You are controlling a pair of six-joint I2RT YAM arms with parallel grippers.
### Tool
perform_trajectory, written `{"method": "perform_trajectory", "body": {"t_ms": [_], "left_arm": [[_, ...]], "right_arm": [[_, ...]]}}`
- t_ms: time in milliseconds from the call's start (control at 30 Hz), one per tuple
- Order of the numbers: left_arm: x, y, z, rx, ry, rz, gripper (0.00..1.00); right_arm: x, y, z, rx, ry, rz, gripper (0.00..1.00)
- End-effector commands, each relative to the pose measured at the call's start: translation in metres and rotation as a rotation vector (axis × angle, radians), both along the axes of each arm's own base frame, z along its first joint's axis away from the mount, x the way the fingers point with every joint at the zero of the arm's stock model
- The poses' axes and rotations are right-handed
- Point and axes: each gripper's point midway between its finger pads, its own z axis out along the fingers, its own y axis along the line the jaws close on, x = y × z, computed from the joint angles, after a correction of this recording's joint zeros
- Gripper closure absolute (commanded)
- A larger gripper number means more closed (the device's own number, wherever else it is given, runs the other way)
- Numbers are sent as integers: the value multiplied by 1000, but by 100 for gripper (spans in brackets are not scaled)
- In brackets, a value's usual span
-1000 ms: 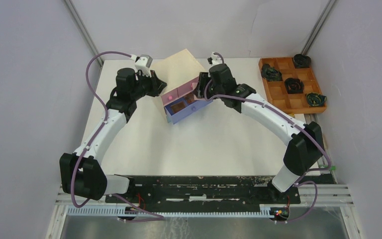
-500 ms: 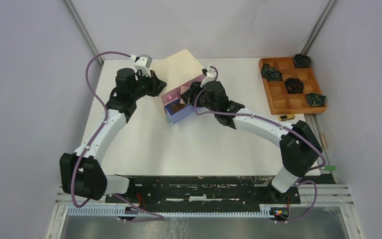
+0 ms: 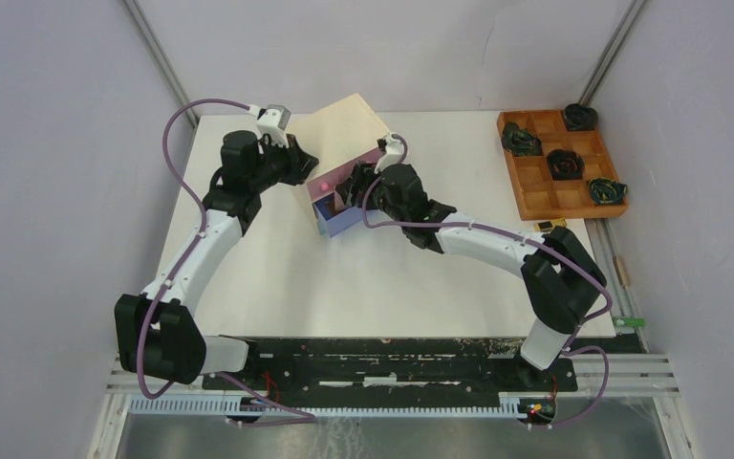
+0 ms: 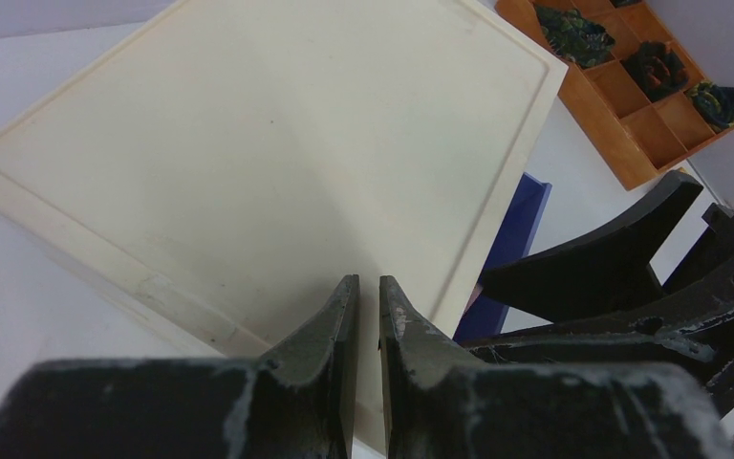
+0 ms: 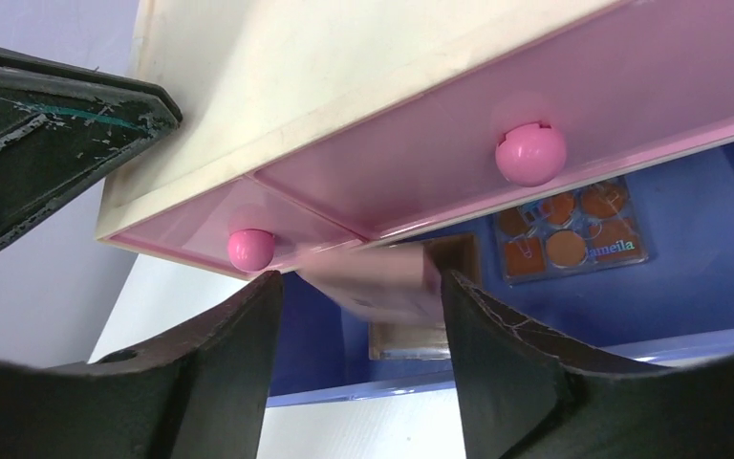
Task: Organize the makeup
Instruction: Place the makeup in the drawer.
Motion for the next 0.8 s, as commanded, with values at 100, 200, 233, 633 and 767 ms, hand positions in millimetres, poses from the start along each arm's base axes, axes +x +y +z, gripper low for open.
{"method": "perform_trajectory", "body": {"t_ms": [100,200,233,633,767], "left_arm": [[-10,0,-20,2,79,-13,80],[-10,0,-20,2,80,-11,80],[-10,0,-21,2,81,-10,80],[-8,0,-26,-1,96,-11,80],[-7,0,-27,-1,98,-11,80]], "right_arm": [[4,-6,28,8,-95,-38,24],[0,-9,31,5,-111,-40,25],[-2,-9,34,-1,-124,-41,25],[-38,-37,80,-158,-255,-26,57],[-45,-51,60,-228,-206,-31,99]]}}
